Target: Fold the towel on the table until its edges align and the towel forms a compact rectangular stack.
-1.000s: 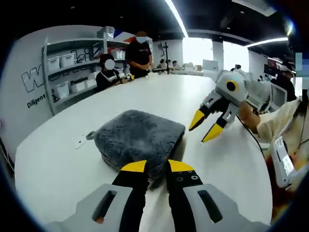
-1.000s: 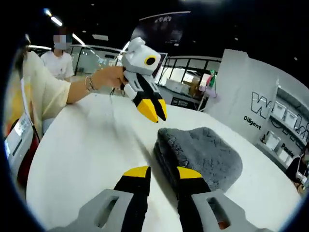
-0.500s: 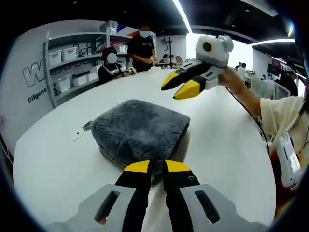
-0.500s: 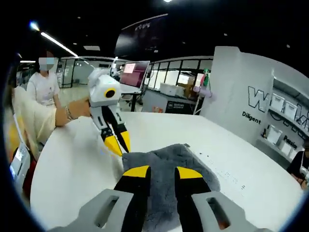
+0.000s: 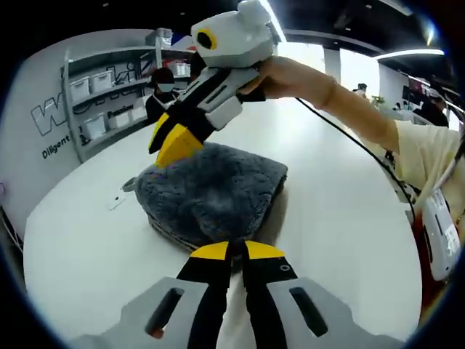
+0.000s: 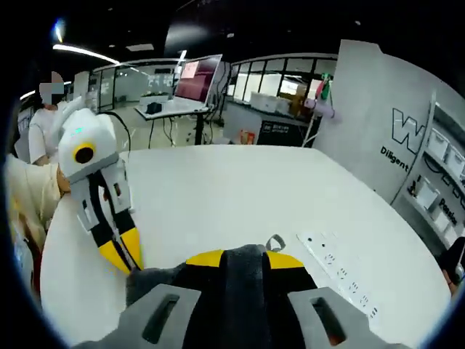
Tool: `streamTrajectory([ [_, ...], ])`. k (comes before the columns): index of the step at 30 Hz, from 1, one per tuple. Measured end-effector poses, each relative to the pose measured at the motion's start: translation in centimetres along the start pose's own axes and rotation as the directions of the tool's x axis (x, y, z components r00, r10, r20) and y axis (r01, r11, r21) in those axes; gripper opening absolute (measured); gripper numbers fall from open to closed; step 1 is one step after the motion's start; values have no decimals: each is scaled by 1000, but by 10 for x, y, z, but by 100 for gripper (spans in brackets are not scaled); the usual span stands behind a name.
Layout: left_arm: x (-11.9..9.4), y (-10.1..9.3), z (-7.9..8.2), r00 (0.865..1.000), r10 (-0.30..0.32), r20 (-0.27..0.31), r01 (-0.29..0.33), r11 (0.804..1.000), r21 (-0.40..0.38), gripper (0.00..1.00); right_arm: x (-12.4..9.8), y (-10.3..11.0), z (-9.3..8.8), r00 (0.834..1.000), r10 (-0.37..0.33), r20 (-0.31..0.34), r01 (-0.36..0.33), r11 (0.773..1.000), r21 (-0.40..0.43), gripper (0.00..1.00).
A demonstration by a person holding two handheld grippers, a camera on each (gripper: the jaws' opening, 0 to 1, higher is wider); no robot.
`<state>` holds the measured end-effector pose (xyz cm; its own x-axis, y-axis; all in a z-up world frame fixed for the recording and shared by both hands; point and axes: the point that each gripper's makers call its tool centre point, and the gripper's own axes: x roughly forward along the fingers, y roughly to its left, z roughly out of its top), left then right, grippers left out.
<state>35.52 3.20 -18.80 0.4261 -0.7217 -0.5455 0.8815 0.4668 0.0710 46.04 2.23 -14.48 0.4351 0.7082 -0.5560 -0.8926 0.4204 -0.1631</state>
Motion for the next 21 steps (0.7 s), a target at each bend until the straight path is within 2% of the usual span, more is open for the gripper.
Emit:
streamTrajectory([
  [4,3,-3,0,1000,-9,-4,9,1000,3,4,18,-6,-11,998,-1,-68,2,1000,18,15],
  [8,2,-3,-1,1000,-13,-12,13,1000,15,4,25,-7,-15,996,18,-89,-13,999,52,15],
  [13,2,-3,0,1000,-15,-12,16,1000,20,3,29,-9,-27,992,9,-126,-5,1000,30,5],
  [16,4,-3,-2,1000,-18,-16,19,1000,18,3,29,-9,-31,992,16,-124,-12,999,32,3],
  [21,6,-2,-4,1000,-17,-21,17,1000,18,3,27,-17,-23,998,-16,-59,16,1000,8,0],
])
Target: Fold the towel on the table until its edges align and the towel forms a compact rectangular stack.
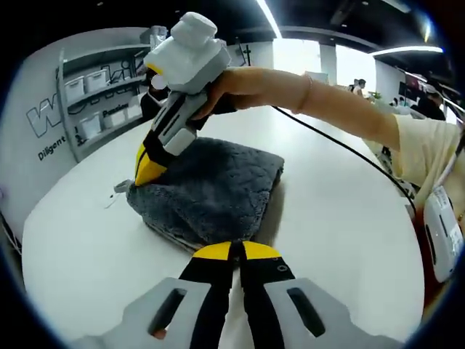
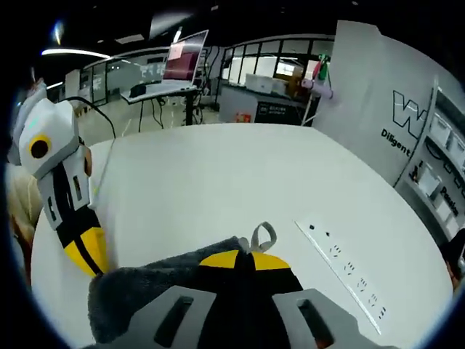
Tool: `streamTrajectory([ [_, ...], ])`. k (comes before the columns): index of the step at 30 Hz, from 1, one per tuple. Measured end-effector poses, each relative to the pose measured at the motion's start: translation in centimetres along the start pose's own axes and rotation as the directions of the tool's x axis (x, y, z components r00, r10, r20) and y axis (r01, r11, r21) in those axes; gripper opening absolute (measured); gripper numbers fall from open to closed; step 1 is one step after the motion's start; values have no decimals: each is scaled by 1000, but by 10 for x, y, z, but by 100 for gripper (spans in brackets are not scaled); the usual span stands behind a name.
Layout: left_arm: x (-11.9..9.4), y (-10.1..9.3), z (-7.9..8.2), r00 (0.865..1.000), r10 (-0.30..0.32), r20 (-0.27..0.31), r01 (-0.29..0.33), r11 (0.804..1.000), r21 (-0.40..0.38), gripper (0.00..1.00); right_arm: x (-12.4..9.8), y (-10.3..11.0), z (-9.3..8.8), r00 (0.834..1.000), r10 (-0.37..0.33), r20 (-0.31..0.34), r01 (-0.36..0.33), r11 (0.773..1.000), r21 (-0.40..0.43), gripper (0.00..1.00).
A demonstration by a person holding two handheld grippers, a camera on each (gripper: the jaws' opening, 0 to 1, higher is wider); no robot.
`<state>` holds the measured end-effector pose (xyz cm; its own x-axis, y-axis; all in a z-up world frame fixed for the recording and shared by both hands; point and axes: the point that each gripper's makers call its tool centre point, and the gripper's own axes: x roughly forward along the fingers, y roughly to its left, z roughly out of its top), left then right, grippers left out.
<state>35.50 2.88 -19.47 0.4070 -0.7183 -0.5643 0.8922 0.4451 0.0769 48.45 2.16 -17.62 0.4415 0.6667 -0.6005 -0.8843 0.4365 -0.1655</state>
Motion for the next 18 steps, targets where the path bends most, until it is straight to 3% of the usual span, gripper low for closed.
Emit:
streamTrajectory([
  [9,1,13,-6,998,65,-11,-65,997,46,2,3,-12,10,994,-85,69,86,996,-10,1],
  [14,7,18,-13,996,87,-29,-85,993,77,2,20,-12,-5,993,-110,31,111,992,-55,4],
  [18,13,17,-17,996,82,-31,-80,995,65,3,25,-14,-14,994,-107,17,107,994,-5,10],
])
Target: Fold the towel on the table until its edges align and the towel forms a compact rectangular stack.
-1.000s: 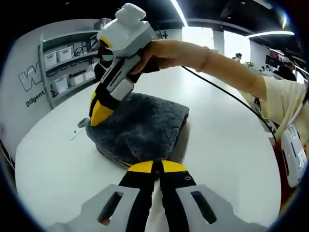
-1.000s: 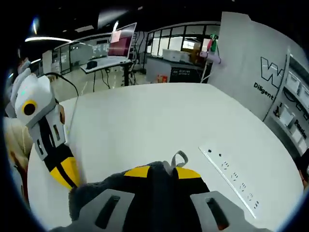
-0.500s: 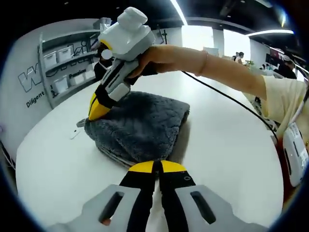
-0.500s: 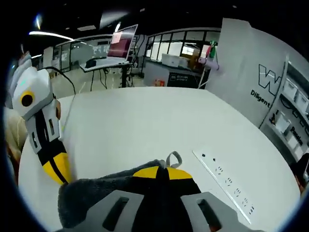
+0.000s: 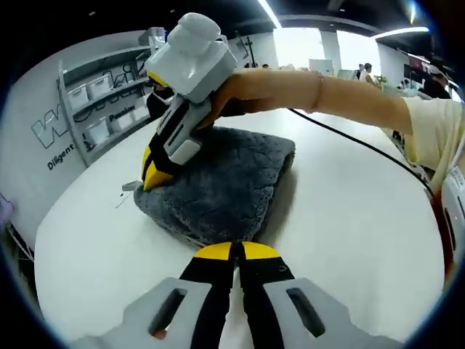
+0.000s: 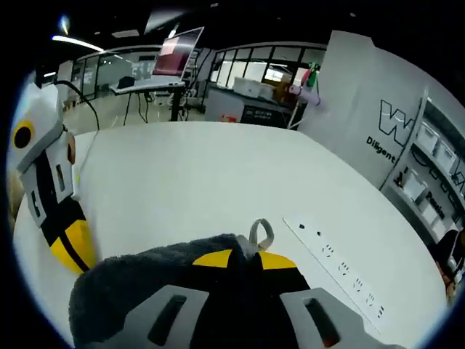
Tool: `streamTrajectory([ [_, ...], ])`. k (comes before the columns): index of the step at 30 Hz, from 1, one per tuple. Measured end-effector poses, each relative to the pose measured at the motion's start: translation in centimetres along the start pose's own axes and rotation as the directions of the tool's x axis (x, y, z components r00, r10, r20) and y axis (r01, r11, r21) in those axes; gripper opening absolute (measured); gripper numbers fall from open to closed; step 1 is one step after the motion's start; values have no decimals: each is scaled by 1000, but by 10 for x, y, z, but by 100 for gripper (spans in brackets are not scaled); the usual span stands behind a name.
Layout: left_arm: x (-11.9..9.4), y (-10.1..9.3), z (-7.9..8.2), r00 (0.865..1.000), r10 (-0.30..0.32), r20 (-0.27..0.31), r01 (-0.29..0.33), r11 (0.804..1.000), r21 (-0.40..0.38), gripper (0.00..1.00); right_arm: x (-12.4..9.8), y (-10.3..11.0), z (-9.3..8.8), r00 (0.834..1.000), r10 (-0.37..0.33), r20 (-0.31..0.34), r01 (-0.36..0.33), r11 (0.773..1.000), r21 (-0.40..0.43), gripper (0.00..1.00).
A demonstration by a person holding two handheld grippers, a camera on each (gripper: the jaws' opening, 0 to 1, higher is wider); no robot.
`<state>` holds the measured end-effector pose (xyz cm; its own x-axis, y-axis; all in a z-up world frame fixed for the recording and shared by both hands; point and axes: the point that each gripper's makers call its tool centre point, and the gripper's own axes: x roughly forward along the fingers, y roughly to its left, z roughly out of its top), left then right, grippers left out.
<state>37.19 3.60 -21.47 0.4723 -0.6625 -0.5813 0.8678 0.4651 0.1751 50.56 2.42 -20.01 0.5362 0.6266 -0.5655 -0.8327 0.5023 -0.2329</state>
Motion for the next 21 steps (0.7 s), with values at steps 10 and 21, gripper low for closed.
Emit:
streamTrajectory([
  [10,-15,-14,2,998,-59,-6,59,998,-18,22,-48,-24,23,986,-102,133,85,989,122,39],
  [21,-56,-4,-1,997,37,64,-28,992,-126,47,-120,-23,-37,985,-152,79,122,946,299,65],
])
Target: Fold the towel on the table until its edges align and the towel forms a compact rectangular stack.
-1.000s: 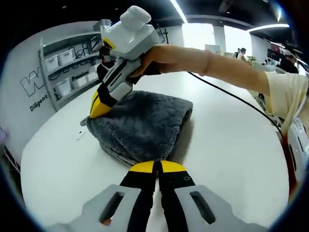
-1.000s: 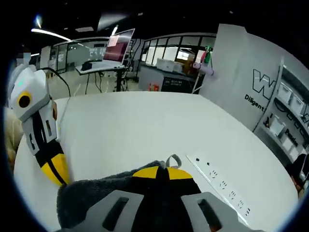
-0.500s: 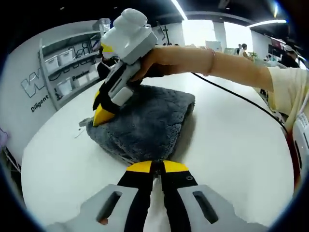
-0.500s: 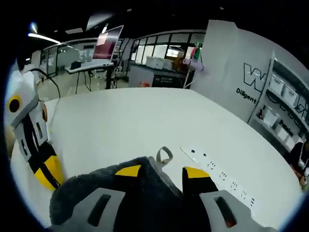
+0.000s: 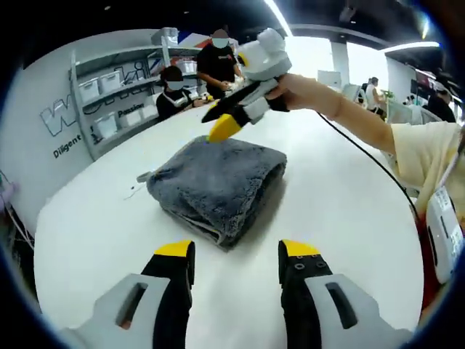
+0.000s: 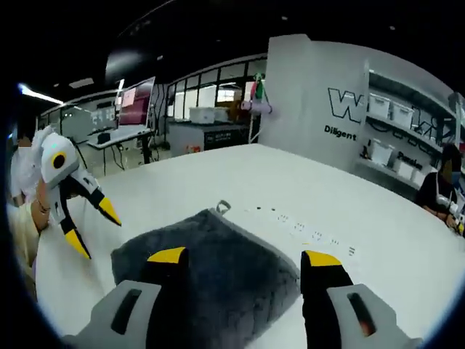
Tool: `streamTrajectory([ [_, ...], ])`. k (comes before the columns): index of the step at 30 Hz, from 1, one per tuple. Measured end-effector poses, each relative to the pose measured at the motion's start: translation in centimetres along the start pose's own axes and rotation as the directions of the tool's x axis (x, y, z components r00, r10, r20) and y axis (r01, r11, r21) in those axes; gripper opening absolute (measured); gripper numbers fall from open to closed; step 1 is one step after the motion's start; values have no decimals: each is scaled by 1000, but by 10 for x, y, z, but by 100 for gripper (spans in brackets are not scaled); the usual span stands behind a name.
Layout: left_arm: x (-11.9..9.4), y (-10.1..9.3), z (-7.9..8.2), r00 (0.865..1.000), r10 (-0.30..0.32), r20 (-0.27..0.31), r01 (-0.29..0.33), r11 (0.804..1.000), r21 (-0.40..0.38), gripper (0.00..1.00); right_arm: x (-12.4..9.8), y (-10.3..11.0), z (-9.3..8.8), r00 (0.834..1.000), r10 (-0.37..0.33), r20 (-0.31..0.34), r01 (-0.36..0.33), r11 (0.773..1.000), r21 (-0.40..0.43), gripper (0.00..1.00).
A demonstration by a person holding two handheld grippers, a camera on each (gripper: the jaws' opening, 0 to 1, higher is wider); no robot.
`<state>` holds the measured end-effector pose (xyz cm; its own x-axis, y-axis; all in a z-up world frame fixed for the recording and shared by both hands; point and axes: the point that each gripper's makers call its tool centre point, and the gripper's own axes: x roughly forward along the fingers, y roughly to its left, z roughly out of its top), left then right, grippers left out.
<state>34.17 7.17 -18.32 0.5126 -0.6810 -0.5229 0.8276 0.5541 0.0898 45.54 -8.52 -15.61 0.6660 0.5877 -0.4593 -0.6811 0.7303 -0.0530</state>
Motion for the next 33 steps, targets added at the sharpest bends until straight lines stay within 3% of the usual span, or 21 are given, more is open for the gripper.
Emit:
streamTrajectory([
  [2,-9,2,0,1000,-10,16,11,999,-43,50,-10,-1,-13,1000,-2,-23,2,1000,12,69],
  [8,-36,17,2,997,50,56,-43,991,-125,62,-53,-4,-48,997,-42,-65,42,999,12,80],
  [12,-47,21,-10,997,64,48,-53,979,-195,77,-80,-1,-50,998,-59,7,59,998,25,83],
  [18,-53,26,-28,997,58,46,-44,965,-259,88,-103,12,-60,996,-34,78,35,999,-5,100],
  [25,-54,27,-31,995,14,101,20,945,-326,94,-97,19,-85,999,13,46,-12,1000,-24,99],
  [33,-47,28,-33,993,11,115,22,961,-276,99,-85,28,-82,993,90,78,-88,995,-36,100],
])
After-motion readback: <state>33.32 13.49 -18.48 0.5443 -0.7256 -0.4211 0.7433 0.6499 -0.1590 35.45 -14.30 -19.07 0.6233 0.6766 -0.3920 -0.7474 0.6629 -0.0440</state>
